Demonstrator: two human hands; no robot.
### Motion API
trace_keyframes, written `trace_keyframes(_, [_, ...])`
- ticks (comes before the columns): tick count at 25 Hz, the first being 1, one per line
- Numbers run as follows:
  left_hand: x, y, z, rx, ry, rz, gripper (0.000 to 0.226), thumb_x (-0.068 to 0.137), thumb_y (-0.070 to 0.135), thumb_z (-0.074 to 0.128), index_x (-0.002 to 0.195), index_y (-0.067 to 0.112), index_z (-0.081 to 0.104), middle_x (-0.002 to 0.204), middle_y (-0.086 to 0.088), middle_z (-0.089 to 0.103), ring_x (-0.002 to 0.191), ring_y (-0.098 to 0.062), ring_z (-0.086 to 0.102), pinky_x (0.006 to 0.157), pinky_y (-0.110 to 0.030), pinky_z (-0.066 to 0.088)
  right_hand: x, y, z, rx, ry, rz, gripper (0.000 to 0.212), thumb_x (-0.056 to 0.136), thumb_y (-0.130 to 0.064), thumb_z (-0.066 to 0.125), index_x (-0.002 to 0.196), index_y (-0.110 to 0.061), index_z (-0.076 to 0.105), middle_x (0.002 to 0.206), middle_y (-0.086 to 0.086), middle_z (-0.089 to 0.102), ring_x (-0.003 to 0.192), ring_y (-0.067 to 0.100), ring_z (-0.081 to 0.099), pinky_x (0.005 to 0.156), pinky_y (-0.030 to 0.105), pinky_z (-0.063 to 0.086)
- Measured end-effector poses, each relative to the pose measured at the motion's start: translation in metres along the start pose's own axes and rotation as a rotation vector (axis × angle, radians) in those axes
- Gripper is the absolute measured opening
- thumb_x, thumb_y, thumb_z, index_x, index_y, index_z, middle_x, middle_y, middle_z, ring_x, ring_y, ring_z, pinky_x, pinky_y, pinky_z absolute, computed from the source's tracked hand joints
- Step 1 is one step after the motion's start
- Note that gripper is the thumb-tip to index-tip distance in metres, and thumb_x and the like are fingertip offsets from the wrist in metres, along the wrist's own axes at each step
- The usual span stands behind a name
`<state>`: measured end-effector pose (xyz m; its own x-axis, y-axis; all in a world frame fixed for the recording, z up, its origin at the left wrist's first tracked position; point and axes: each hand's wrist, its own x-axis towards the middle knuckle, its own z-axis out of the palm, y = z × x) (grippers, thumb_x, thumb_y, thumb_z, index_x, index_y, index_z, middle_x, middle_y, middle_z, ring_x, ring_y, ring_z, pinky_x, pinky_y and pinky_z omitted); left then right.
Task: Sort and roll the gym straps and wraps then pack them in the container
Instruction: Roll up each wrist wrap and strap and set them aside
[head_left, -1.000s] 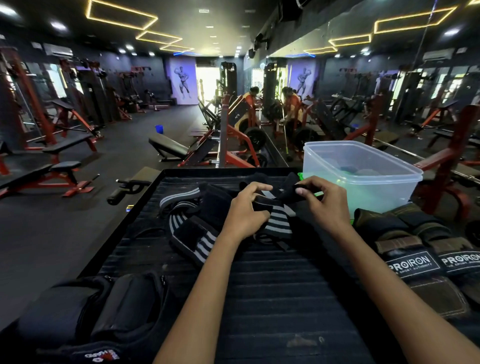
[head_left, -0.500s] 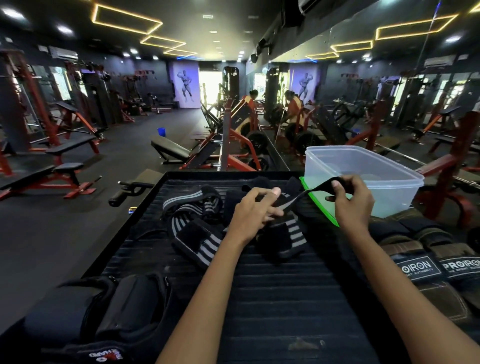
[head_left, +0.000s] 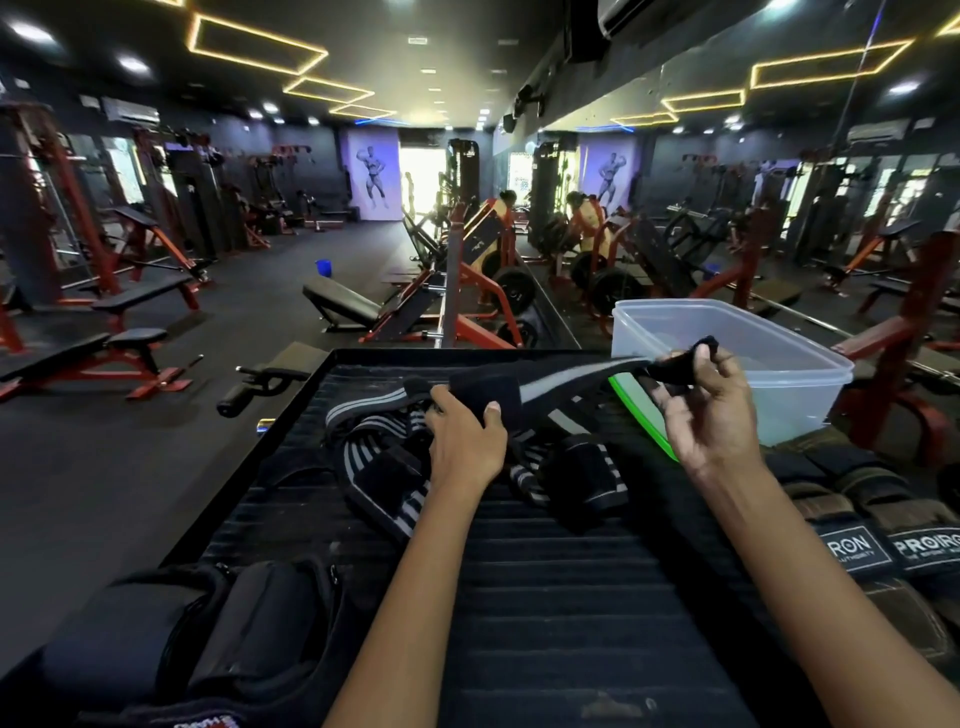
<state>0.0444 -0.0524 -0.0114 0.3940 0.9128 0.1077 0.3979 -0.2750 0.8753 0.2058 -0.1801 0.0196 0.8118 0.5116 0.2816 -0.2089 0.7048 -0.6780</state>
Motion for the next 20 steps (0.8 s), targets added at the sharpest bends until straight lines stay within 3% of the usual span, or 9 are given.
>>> trace_keyframes(2, [0.005, -0.001, 0.000, -0.092, -0.048, -0.035, 0.061, 0.094, 0.053, 0.042, 0.138, 0.015, 0.023, 0.134, -0.018, 0.045, 0.107, -0.034, 0.058, 0.084, -0.038, 0.049, -0.001, -0.005, -0.002, 0.155, -0.124, 0.118, 0.010, 0.091, -0.011, 0.054, 0.083, -0.015, 0.050, 0.067, -0.001, 0.054, 0.068, 0.009, 0.056, 0.078, 0.031, 0.057])
trace_keyframes(6, [0.012, -0.001, -0.005, -0.476, -0.103, -0.211, 0.091, 0.072, 0.086, 0.044, 0.128, 0.013, 0.039, 0.122, -0.013, 0.055, 0.088, -0.034, 0.070, 0.073, -0.046, 0.060, -0.012, -0.006, 0.008, 0.232, -0.468, 0.221, 0.029, 0.064, -0.011, 0.078, 0.083, -0.009, 0.056, 0.066, 0.000, 0.044, 0.060, 0.010, 0.043, 0.060, 0.017, 0.042])
trace_keyframes(9, [0.010, -0.002, -0.001, -0.581, -0.259, -0.359, 0.124, 0.052, 0.083, 0.067, 0.146, 0.020, 0.016, 0.137, -0.014, 0.050, 0.110, -0.035, 0.061, 0.073, -0.051, 0.059, -0.030, 0.006, 0.019, 0.181, -0.790, 0.444, 0.018, 0.071, -0.008, 0.068, 0.084, -0.003, 0.057, 0.060, 0.000, 0.042, 0.053, 0.009, 0.034, 0.055, 0.018, 0.031])
trace_keyframes(10, [0.008, -0.002, -0.001, -0.594, -0.294, -0.370, 0.119, 0.061, 0.066, 0.074, 0.148, 0.016, 0.011, 0.133, -0.014, 0.051, 0.108, -0.032, 0.062, 0.068, -0.047, 0.059, -0.035, 0.010, 0.021, 0.145, -0.902, 0.542, 0.016, 0.073, -0.008, 0.065, 0.085, -0.001, 0.056, 0.059, 0.001, 0.042, 0.051, 0.009, 0.034, 0.054, 0.019, 0.033])
trace_keyframes(11, [0.007, -0.001, -0.001, -0.593, -0.318, -0.365, 0.097, 0.073, 0.044, 0.076, 0.143, 0.007, 0.020, 0.123, -0.016, 0.056, 0.099, -0.029, 0.063, 0.063, -0.040, 0.059, -0.039, 0.014, 0.022, 0.097, -0.999, 0.621, 0.016, 0.074, -0.008, 0.064, 0.085, 0.000, 0.056, 0.060, 0.001, 0.042, 0.051, 0.010, 0.035, 0.054, 0.020, 0.036])
trace_keyframes(13, [0.007, 0.002, -0.001, -0.567, -0.251, -0.319, 0.020, 0.084, 0.003, 0.061, 0.099, -0.003, 0.049, 0.090, -0.017, 0.057, 0.078, -0.028, 0.060, 0.058, -0.030, 0.051, -0.040, 0.017, 0.021, -0.016, -1.118, 0.716, 0.020, 0.073, -0.012, 0.062, 0.087, 0.001, 0.055, 0.061, 0.001, 0.041, 0.049, 0.012, 0.036, 0.052, 0.022, 0.036])
trace_keyframes(15, [0.011, 0.000, -0.002, -0.611, -0.162, -0.254, 0.015, 0.080, -0.011, 0.053, 0.078, 0.002, 0.046, 0.079, -0.015, 0.053, 0.072, -0.029, 0.056, 0.060, -0.031, 0.047, -0.037, 0.013, 0.019, -0.074, -1.132, 0.723, 0.025, 0.072, -0.016, 0.060, 0.089, 0.002, 0.055, 0.060, 0.002, 0.038, 0.050, 0.012, 0.034, 0.051, 0.022, 0.035])
trace_keyframes(18, [0.012, 0.005, -0.006, -0.890, -0.168, -0.125, 0.029, 0.077, -0.010, 0.055, 0.106, -0.002, 0.055, 0.097, -0.019, 0.064, 0.084, -0.030, 0.065, 0.071, -0.035, 0.055, -0.030, 0.005, 0.016, -0.066, -0.955, 0.619, 0.035, 0.073, -0.028, 0.063, 0.089, 0.003, 0.056, 0.060, 0.004, 0.036, 0.051, 0.016, 0.034, 0.052, 0.027, 0.042])
trace_keyframes(20, [0.007, 0.009, -0.009, -1.016, -0.192, -0.059, 0.031, 0.078, -0.007, 0.051, 0.107, -0.003, 0.059, 0.093, -0.018, 0.065, 0.082, -0.029, 0.064, 0.073, -0.036, 0.054, -0.029, 0.006, 0.017, -0.165, -0.716, 0.468, 0.043, 0.072, -0.035, 0.068, 0.091, 0.001, 0.056, 0.061, 0.008, 0.038, 0.052, 0.018, 0.038, 0.053, 0.033, 0.050])
